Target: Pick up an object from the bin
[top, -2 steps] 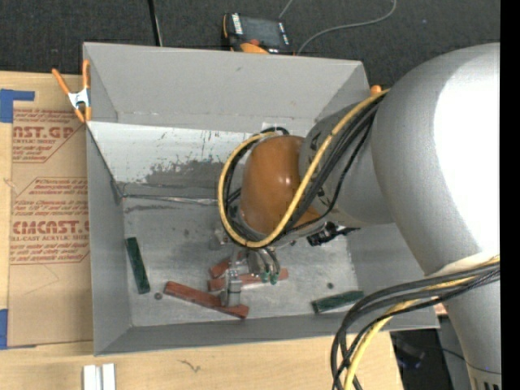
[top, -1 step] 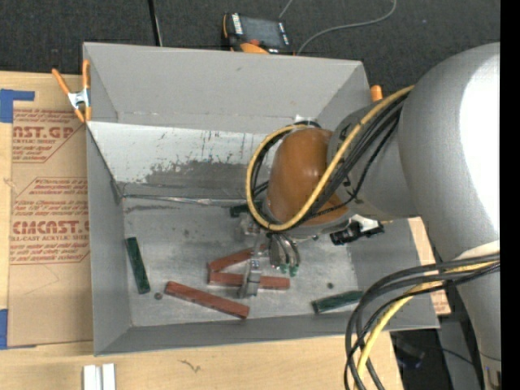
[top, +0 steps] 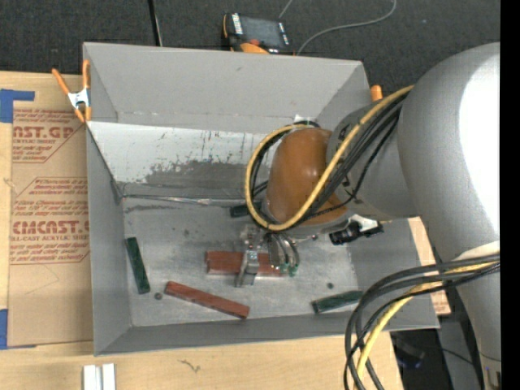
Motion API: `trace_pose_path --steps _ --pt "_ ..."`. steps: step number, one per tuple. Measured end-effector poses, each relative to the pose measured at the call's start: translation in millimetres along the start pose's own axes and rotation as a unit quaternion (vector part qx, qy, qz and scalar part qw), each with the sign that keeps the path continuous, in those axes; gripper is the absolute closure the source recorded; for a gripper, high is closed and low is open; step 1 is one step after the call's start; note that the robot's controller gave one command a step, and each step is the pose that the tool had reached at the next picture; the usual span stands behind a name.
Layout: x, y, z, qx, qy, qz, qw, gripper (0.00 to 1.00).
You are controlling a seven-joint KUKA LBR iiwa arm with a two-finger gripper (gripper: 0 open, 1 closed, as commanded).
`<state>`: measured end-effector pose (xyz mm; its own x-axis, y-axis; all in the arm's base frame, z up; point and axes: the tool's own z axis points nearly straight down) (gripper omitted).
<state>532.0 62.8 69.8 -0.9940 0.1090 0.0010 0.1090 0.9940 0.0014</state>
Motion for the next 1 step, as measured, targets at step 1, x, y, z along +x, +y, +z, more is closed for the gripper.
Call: trace_pose_path --steps 1 --pt "7.4 -29.3 -161.8 0.001 -0.0040 -0.189 0.9819 1.00"
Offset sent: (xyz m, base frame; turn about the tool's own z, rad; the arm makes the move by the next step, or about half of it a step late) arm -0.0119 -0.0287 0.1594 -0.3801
